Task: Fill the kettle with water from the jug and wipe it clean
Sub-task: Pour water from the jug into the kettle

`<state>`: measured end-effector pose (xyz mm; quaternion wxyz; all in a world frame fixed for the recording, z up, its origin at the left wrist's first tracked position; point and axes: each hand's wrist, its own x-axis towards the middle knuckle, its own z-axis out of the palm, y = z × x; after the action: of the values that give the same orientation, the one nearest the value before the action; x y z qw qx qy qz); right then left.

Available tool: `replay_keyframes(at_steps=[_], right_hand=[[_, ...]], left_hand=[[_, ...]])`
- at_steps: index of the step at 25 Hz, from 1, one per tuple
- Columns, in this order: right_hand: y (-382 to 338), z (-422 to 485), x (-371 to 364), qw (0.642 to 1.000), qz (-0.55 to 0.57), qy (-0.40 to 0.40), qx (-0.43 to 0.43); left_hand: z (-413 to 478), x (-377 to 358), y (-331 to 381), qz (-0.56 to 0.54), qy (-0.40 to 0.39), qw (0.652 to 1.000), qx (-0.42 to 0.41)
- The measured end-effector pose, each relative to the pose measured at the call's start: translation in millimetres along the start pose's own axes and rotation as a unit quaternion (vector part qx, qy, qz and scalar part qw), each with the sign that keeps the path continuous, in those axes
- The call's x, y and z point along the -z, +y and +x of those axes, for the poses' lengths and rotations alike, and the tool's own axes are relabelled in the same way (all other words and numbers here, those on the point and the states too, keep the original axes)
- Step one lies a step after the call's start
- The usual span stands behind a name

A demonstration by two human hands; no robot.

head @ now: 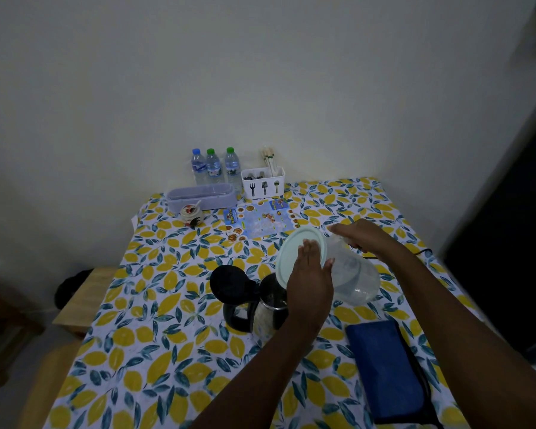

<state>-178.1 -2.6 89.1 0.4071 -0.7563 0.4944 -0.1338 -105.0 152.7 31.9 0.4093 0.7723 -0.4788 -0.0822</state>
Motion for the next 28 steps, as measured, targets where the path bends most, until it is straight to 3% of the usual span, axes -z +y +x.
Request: replay_keyframes(at_steps=[5,10,14,20,24,28], right_hand=[[24,-1,1,0.997,0.076,0.017,-0.026],[61,0,-1,0.984,0.156,0.043,-0.071],[93,7,-9,0.967,0.211,0.064,-0.126],[144,12,-5,0.930,0.281,0.075,-0.226],[187,6,16,0.886,0.385,0.140,-0.219],[224,19,49,0.867,0.394,0.165,-0.257]], left_hand=[[1,-4,7,0.033,-0.038,0.998,-0.044],[0,-14,14,0.154,-0.031,0.981,-0.113],[5,-33,19,0.188,-0.110,0.969,-0.121],[7,-68,32,0.262,-0.128,0.933,-0.209],[18,-110,55,0.269,-0.201,0.916,-0.220],[31,-153,82,0.256,-0.202,0.910,-0.255]])
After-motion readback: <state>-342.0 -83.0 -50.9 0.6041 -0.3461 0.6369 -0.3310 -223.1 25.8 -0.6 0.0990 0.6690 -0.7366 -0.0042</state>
